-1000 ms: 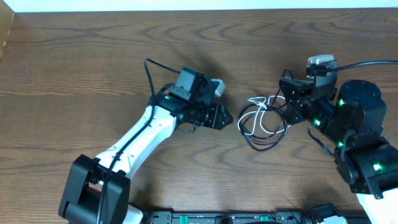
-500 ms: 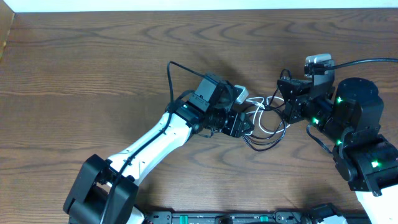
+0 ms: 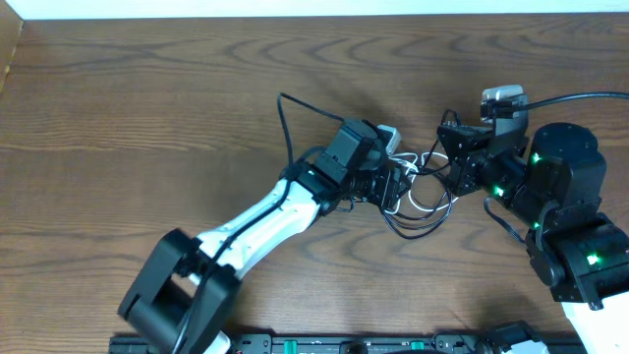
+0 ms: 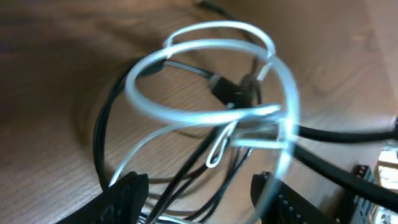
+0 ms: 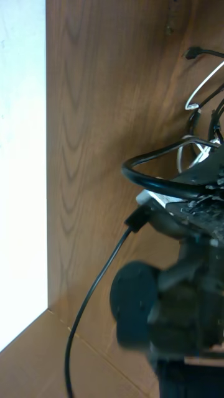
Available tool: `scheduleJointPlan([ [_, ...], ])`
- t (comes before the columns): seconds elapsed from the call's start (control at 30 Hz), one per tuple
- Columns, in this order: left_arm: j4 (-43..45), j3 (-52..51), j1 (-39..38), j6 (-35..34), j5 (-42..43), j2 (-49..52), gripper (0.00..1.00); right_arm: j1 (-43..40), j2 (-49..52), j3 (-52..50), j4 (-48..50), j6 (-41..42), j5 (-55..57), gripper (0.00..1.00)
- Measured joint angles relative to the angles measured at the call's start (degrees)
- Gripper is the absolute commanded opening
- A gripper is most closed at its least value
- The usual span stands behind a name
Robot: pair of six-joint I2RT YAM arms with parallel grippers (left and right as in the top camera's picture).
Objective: Untangle cables
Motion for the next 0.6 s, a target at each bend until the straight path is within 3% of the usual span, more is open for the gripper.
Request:
scheduleJointPlan([
  [0.17,0.2,-0.2,0.1,-2.4,-0.5,1.3,0.11,0.0,0.0,0.0,-0.3,0.0,-0.1,0.01],
  [0.4,-4.7,-0.3,2.8,-2.3,-0.5,-1.4,0.08,0.0,0.0,0.0,-3.8,0.0,2.6,0.01],
  [0.6,-15.2,-0.3,10.9,0.5,-0.4,-10.2,0.08,0.0,0.0,0.0,-9.4,1.0,10.5,0.01],
])
